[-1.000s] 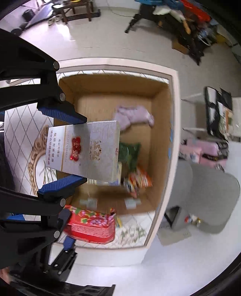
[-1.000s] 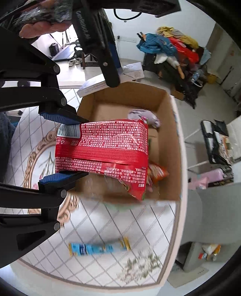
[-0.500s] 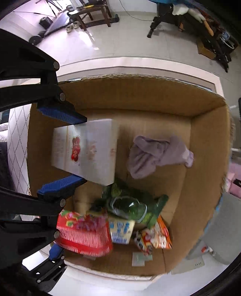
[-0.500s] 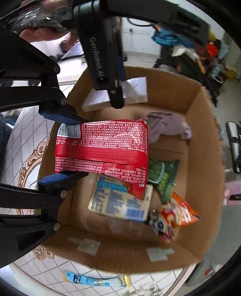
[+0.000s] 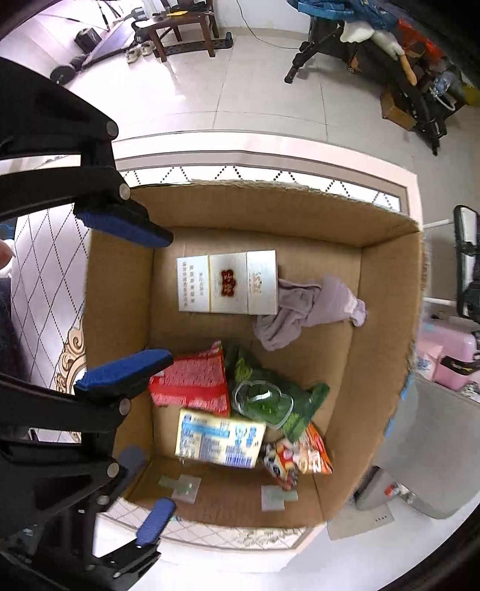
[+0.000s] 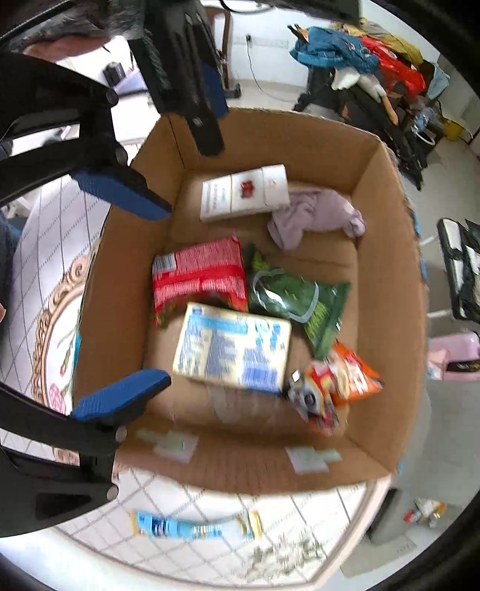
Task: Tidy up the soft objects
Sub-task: 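Lower white box and red bag into the cardboard box, open both tools, then reach the right tool to the blue tube and grasp it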
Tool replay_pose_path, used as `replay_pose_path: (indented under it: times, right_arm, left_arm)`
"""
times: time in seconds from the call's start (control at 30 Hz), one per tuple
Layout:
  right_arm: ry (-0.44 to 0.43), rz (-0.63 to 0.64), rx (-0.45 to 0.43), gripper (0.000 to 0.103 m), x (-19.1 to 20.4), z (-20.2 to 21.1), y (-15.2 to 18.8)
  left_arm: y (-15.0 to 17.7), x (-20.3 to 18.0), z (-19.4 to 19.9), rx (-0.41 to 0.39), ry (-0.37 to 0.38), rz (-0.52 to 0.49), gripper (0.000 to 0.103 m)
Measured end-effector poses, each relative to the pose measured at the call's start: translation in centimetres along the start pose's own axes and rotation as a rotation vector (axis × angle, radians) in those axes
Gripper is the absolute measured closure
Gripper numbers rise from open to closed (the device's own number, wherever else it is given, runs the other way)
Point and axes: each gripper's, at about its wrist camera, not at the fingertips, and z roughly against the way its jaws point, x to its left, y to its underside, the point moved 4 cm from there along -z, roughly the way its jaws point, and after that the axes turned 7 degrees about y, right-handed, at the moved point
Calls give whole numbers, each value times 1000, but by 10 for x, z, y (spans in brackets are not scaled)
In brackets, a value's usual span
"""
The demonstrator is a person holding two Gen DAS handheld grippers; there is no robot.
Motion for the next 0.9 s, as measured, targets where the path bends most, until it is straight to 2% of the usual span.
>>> replay_pose_path:
  times: [0.13, 0.3, 0.33, 0.4, 0.5, 0.7, 0.83, 0.9]
  right_arm:
    - [48, -3, -47, 16, -7, 19, 6]
    - [101, 10, -116, 8, -9, 48, 20]
    - [113, 13, -126, 8, -9, 54, 23]
    - [125, 14, -150, 7, -7, 61, 29]
    - [109, -1, -166, 7, -8, 71, 38]
    - [84, -21, -187, 6, -16, 83, 48]
    - [77, -68, -202, 6, -46, 88, 52]
    - [97, -120, -214, 6, -77, 91, 55]
  left_arm:
    - [11, -3, 23, -68, 8, 2, 42]
    - [24, -10, 52, -152, -1, -6, 36]
    - [27, -11, 55, -165, -11, -8, 22]
    - [33, -16, 63, -197, -27, -26, 3]
    - [39, -22, 70, -228, -58, -47, 2]
    - [45, -33, 75, -267, -50, -42, 2]
    - [48, -47, 75, -279, -43, -37, 2]
    - [47, -58, 70, -275, -36, -31, 2]
